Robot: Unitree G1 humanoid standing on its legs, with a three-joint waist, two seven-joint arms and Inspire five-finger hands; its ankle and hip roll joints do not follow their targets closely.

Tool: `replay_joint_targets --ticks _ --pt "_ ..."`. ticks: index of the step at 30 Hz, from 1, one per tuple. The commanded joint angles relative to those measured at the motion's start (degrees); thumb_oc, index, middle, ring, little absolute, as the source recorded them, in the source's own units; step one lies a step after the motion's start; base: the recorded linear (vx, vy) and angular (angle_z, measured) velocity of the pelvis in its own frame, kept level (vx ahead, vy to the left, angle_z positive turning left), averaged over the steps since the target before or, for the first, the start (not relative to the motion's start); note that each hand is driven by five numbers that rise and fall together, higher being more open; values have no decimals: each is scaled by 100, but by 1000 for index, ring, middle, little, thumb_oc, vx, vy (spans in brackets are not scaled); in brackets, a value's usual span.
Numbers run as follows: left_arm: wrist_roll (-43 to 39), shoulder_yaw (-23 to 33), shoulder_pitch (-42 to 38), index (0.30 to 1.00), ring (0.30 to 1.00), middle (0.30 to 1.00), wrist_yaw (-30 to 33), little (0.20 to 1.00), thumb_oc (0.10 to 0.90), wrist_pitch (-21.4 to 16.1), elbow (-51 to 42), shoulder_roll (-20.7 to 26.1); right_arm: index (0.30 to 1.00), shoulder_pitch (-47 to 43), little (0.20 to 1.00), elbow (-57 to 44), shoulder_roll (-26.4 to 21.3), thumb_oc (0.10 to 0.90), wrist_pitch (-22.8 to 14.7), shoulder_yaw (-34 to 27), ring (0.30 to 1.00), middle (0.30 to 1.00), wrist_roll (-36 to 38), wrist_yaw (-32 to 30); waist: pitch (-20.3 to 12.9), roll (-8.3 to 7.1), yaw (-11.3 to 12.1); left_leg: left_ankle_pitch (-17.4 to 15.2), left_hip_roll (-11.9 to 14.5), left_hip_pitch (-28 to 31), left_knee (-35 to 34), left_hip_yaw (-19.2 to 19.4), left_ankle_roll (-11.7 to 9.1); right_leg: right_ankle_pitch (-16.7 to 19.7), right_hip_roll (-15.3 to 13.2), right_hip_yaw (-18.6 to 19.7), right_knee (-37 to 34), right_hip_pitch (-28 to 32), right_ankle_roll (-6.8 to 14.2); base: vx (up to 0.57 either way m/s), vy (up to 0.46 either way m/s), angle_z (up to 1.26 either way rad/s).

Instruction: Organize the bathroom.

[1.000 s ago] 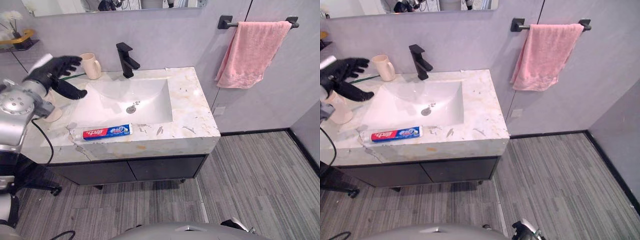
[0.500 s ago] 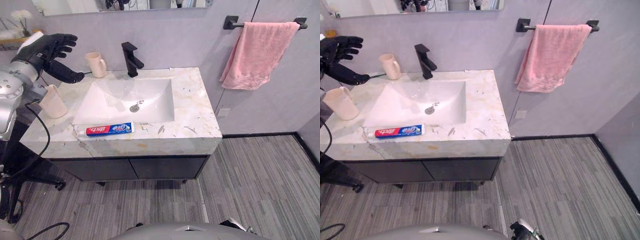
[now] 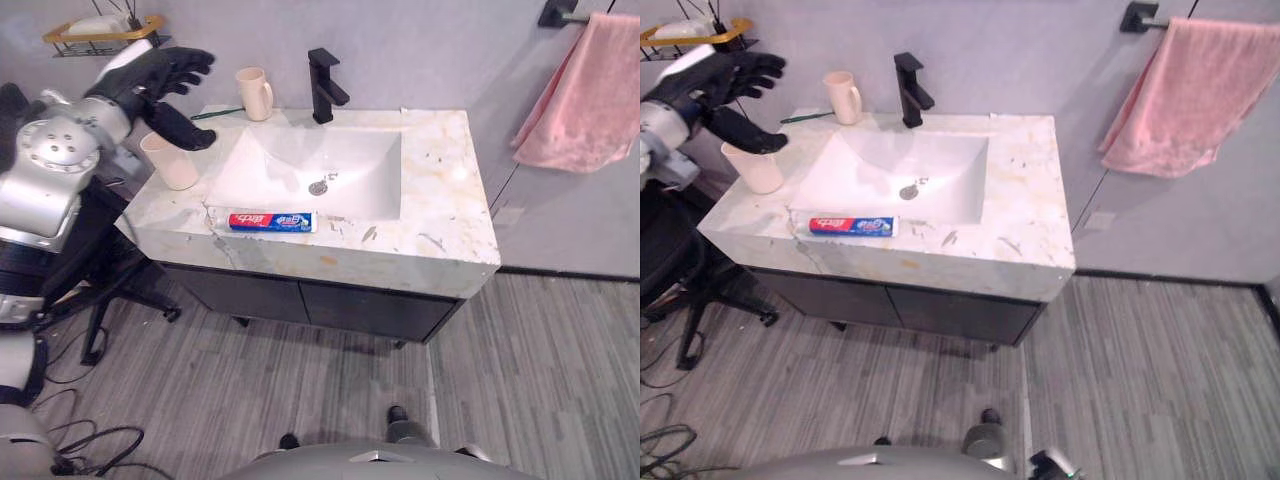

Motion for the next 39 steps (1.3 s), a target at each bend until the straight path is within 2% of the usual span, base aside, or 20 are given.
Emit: replay_joint_targets --ticks 1,4,6,14,23,26,29,39 --pt "23 471 -811 900 900 900 384 900 800 -291 -18 390 900 -225 900 -125 -384 800 142 153 900 900 -11 -160 -356 37 -67 -659 -57 252 511 472 118 24 66 -230 -427 349 279 -7 -30 -7" --pt "-90 301 -942 900 900 900 213 900 800 55 77 377 900 -250 900 -196 -421 800 259 178 900 900 -14 -204 -387 38 -97 -658 -42 263 510 513 108 33 103 -192 -497 375 274 -10 0 -12" --pt "-402 57 -1102 900 900 900 -129 900 800 382 251 349 900 -294 900 -191 -449 800 299 161 900 900 -21 -230 -418 34 -101 -663 -48 267 502 511 113 42 128 -132 -528 381 278 -17 15 -13" --pt "-523 -156 -1050 900 900 900 -482 900 800 330 594 149 900 -373 900 -173 -425 800 446 127 900 900 19 -180 -446 -12 -73 -691 -67 306 515 507 128 80 124 -104 -552 387 297 -2 1 -1" --pt "-966 -116 -651 900 900 900 -1126 900 800 792 623 -271 900 -405 900 -99 -363 800 621 110 900 900 36 -214 -463 -58 -45 -682 -72 307 546 508 126 113 103 -129 -552 391 305 0 0 0" --pt "-856 -90 -485 900 900 900 -1168 900 800 784 645 -367 900 -411 900 -62 -364 800 681 87 900 900 47 -232 -457 -59 -41 -681 -67 316 544 519 125 123 95 -146 -561 393 305 0 0 0" --pt "-592 -78 -331 900 900 900 -1141 900 800 611 753 -452 900 -410 900 10 -361 800 693 59 900 900 63 -241 -448 -63 -36 -677 -66 316 544 529 129 134 93 -161 -572 391 298 0 0 0" --pt "90 -82 -323 900 900 900 -931 900 800 283 692 -362 900 -312 900 73 -328 800 643 44 900 900 70 -238 -459 -73 -22 -683 -56 290 530 504 119 124 84 -206 -585 391 307 23 -5 0"
